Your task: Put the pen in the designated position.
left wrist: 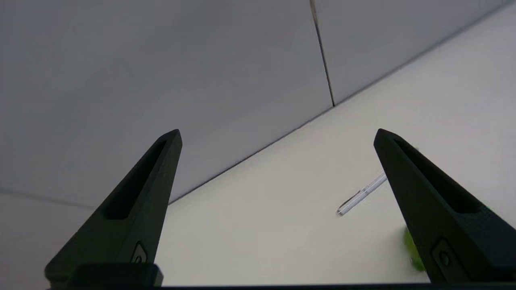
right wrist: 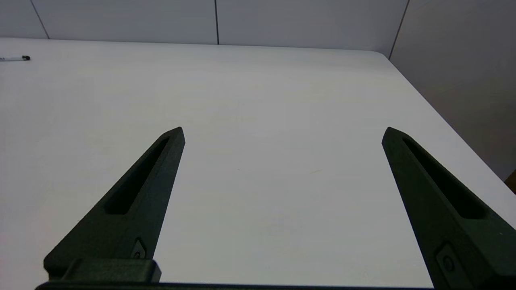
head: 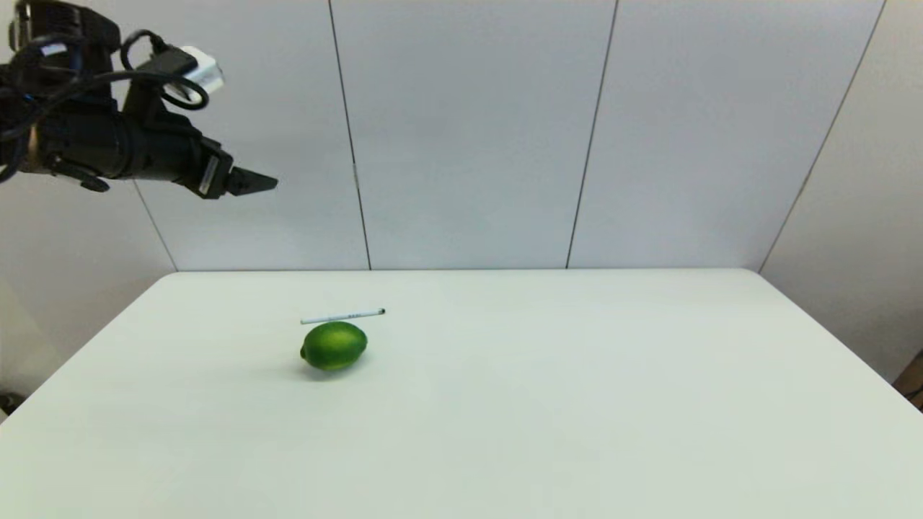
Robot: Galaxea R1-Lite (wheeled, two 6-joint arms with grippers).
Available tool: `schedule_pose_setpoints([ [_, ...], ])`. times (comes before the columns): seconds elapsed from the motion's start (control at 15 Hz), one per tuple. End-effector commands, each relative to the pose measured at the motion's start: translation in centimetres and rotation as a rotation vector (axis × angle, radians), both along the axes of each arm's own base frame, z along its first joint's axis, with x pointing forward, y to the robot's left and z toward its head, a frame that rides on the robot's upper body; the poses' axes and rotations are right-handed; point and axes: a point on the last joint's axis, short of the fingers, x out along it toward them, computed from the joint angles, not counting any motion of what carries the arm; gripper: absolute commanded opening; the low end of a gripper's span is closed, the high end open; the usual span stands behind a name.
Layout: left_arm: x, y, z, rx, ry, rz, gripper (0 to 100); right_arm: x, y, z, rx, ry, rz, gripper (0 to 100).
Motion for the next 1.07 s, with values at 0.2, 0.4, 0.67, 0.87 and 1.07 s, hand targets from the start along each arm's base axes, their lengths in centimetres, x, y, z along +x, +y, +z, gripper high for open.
schedule_pose_setpoints([
  [0.2, -8.3, 0.1, 4.0, -0.266, -0.07, 0.097, 100, 0.1, 0.0, -0.4, 0.0, 0.015, 0.0, 100],
  [0.4, -13.4, 0.1, 3.4, -0.305, -0.074, 0.11, 100, 0.1, 0.0, -0.3, 0.0, 0.013, 0.0, 100],
  [0.67, -21.3, 0.3, 0.3, -0.29, -0.098, 0.168, 100, 0.1, 0.0, -0.4, 0.0, 0.015, 0.0, 100],
  [0.87, -25.8, 0.3, -2.9, -0.291, -0.099, 0.177, 100, 0.1, 0.0, -0.4, 0.0, 0.015, 0.0, 100],
  [1.07, -29.2, 0.4, -6.3, -0.299, -0.109, 0.173, 100, 0.1, 0.0, -0.4, 0.0, 0.015, 0.0, 100],
])
